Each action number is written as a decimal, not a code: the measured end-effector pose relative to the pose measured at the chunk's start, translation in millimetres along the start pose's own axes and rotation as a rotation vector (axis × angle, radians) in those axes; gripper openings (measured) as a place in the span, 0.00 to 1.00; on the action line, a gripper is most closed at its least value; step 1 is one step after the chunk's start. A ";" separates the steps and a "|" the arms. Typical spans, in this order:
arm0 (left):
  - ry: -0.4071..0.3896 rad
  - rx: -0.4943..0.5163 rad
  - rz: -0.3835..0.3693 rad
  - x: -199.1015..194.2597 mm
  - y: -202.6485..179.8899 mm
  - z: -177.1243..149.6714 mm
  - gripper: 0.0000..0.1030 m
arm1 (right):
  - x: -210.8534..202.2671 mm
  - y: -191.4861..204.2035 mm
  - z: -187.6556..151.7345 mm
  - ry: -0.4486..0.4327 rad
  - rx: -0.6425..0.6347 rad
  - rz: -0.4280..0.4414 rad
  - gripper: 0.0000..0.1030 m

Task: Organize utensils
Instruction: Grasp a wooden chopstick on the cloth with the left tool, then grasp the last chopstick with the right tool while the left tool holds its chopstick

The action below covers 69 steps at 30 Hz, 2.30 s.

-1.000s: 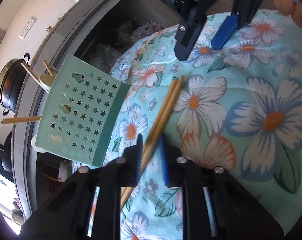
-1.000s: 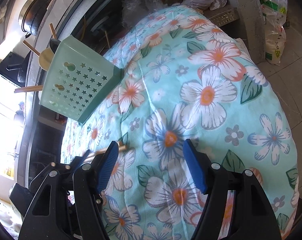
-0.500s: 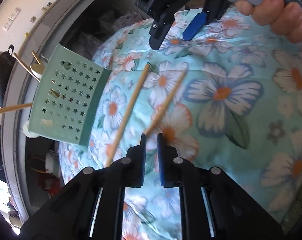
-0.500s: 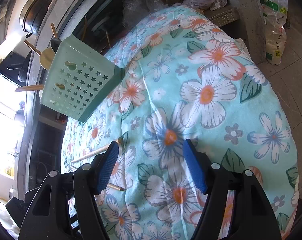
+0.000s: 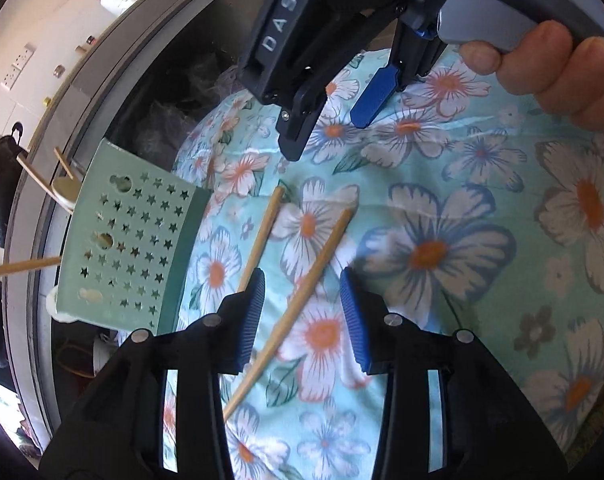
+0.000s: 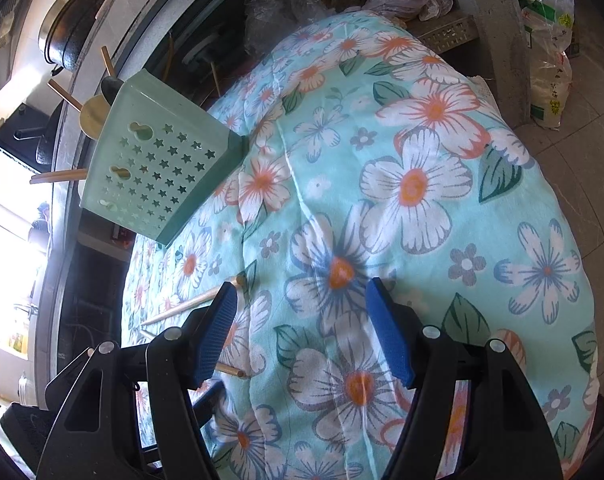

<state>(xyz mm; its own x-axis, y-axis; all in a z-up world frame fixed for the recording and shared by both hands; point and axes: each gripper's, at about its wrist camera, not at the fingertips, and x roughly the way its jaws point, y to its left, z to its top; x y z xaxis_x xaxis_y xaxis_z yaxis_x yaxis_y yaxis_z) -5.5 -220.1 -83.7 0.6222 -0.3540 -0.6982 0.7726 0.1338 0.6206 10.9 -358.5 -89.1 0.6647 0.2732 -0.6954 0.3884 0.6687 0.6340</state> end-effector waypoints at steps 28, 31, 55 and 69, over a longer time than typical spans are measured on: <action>0.005 0.018 -0.017 11.4 -13.7 5.2 0.13 | -1.7 -7.6 0.3 -0.010 0.030 0.037 0.64; 0.000 0.024 -0.007 10.8 -15.0 5.6 0.13 | -1.4 -7.8 0.2 -0.011 0.036 0.046 0.64; -0.016 -0.169 0.085 -29.2 29.6 10.4 0.11 | -5.6 -9.7 0.4 -0.001 0.058 0.063 0.64; 0.006 -0.454 0.134 -23.3 108.6 1.9 0.10 | 1.4 11.3 -10.3 0.101 0.125 0.278 0.54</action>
<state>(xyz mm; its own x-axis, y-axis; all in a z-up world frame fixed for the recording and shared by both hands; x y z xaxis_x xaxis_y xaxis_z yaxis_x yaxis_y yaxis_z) 63.7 -199.0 0.7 0.7202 -0.3008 -0.6252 0.6614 0.5698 0.4878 9.7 -343.3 -86.4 0.6919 0.5051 -0.5159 0.2807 0.4702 0.8367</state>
